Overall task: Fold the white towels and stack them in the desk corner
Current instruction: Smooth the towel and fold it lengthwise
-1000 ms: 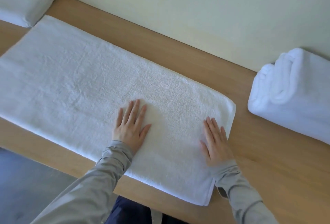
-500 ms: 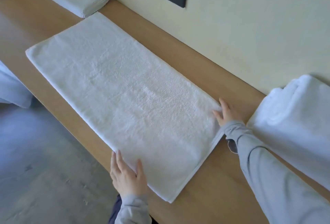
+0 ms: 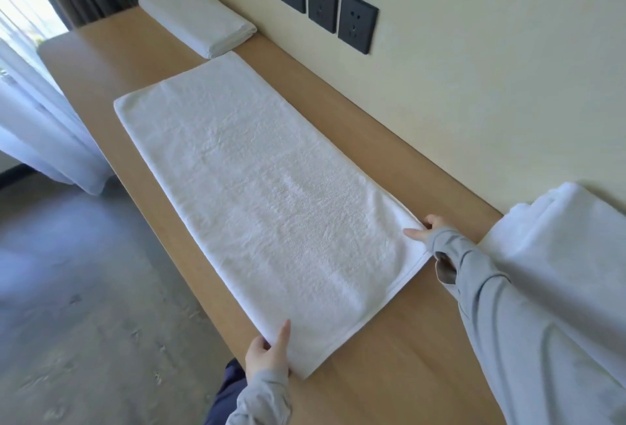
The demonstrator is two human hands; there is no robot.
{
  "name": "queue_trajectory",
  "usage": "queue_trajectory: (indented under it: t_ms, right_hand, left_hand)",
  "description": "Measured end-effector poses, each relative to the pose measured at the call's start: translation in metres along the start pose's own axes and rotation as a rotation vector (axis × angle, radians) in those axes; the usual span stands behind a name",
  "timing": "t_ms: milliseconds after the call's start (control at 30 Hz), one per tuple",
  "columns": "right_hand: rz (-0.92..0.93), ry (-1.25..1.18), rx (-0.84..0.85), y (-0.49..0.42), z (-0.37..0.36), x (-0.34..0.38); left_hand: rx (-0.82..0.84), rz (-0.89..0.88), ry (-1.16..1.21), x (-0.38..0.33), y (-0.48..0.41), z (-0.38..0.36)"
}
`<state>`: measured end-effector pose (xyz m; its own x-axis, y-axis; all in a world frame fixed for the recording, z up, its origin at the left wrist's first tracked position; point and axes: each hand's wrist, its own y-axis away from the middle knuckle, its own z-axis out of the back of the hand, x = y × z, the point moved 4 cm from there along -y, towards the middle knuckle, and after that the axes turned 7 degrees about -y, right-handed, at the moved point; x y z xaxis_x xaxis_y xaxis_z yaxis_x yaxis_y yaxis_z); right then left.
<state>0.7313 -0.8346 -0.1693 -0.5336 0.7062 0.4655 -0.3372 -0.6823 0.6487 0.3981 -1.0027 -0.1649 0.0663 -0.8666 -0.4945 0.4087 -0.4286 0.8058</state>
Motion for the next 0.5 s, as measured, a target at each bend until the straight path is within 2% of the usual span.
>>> queue_trajectory:
  t_ms: [133,300,367,433,500]
  right_hand:
    - [0.097,-0.018,-0.028,0.004,0.003,0.002]
    - [0.307,-0.229,-0.05,0.019,0.018,0.011]
    - [0.388,-0.283,-0.026,0.029,0.023,0.022]
    - [0.45,-0.359,-0.017,0.039,0.026,0.037]
    - [0.453,-0.446,-0.036,0.047,0.03,0.054]
  left_hand:
    - [0.023,-0.058,0.029,-0.002,0.006,0.005]
    - [0.046,-0.146,0.161,-0.019,0.025,0.017]
    - [0.052,-0.255,0.142,-0.027,0.033,0.026]
    - [0.052,-0.443,0.038,-0.038,0.04,0.034]
    - [0.074,-0.59,-0.028,-0.051,0.05,0.039]
